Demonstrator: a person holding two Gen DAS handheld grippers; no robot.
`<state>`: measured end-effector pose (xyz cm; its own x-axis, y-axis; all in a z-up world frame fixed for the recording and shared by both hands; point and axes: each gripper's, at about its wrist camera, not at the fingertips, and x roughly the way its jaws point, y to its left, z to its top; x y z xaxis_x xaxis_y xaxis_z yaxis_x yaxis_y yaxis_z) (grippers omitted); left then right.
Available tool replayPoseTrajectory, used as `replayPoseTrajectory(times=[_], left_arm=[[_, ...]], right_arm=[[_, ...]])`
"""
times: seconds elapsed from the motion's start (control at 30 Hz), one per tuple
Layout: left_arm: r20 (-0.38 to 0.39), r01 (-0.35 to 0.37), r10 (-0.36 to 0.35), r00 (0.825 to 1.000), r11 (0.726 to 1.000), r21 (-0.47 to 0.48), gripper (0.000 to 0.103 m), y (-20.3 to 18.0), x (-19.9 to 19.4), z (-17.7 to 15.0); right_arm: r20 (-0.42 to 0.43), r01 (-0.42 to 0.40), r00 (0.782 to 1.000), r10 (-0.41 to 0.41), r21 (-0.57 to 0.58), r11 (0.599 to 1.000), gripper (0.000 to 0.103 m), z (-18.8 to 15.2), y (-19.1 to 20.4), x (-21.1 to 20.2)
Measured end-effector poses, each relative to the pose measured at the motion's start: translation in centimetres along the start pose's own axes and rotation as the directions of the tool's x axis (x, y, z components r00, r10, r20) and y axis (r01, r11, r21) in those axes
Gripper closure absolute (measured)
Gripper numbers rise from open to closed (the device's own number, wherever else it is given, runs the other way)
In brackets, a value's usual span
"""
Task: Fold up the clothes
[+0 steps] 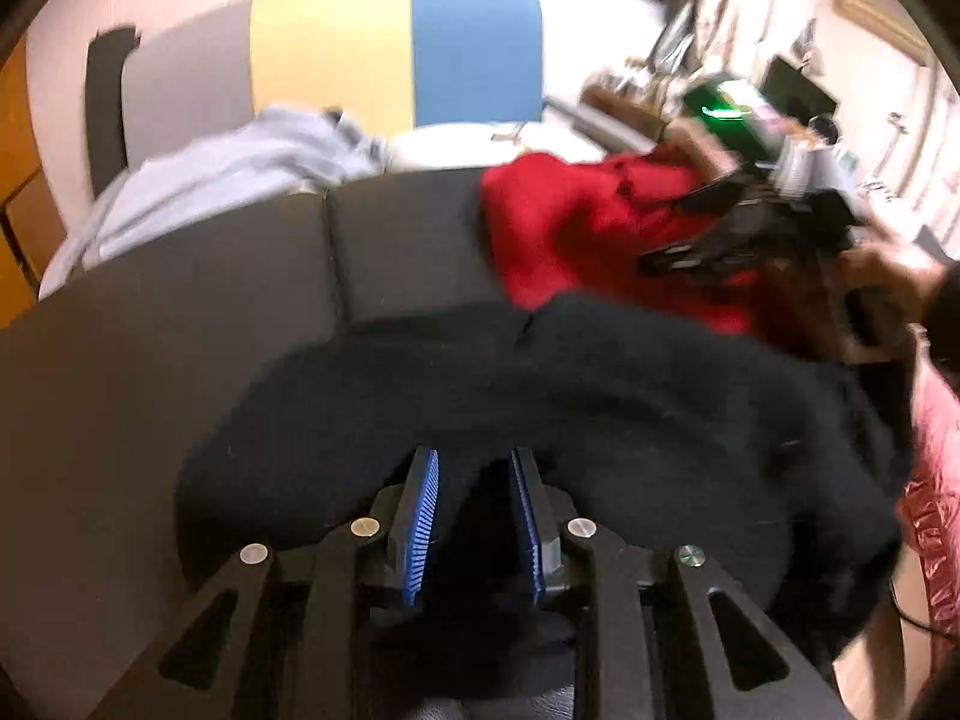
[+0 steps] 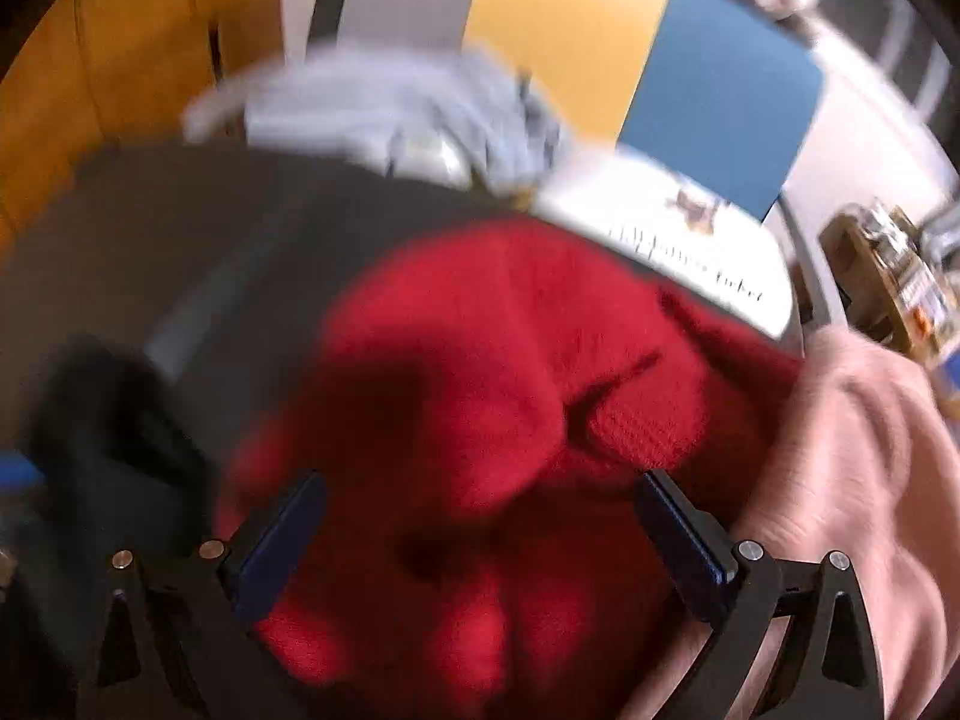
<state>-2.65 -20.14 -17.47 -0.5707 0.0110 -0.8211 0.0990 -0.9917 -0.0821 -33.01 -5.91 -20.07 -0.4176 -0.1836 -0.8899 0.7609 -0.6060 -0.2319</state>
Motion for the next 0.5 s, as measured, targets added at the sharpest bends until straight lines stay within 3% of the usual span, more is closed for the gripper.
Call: replayPoseTrajectory(times=[0.03, 0.17, 0.4, 0.5], left_arm=[[-0.03, 0.005, -0.006, 1.0, 0.999, -0.032, 0.075, 0.7, 0.9, 0.0], [-0.083, 0.036, -0.048, 0.995, 0.99, -0.139, 0.074, 2.8, 2.7, 0.8], [-0.103, -0.056, 0.042, 0.994, 0.989, -0.138, 0.075, 2.3, 3.1, 1.8], [-0.053, -0.028, 0.018, 0.998, 0.981, -0.191, 0.075, 3.1, 1.4, 2.0]], right_arm=[[-0.003, 0.012, 1.0, -0.012, -0.026, 1.0, 0.001, -2.0, -1.8, 0.2], [0.017, 0.101, 0.995, -0.1, -0.1, 0.99, 0.002, -6.7, -5.3, 1.0], [-0.006, 0.197, 0.98, -0.196, 0.044, 0.979, 0.001, -7.4, -13.4, 2.2], [-0.031, 0.222, 0.975, -0.22, 0.123, 0.967, 0.001, -7.5, -16.2, 2.2]])
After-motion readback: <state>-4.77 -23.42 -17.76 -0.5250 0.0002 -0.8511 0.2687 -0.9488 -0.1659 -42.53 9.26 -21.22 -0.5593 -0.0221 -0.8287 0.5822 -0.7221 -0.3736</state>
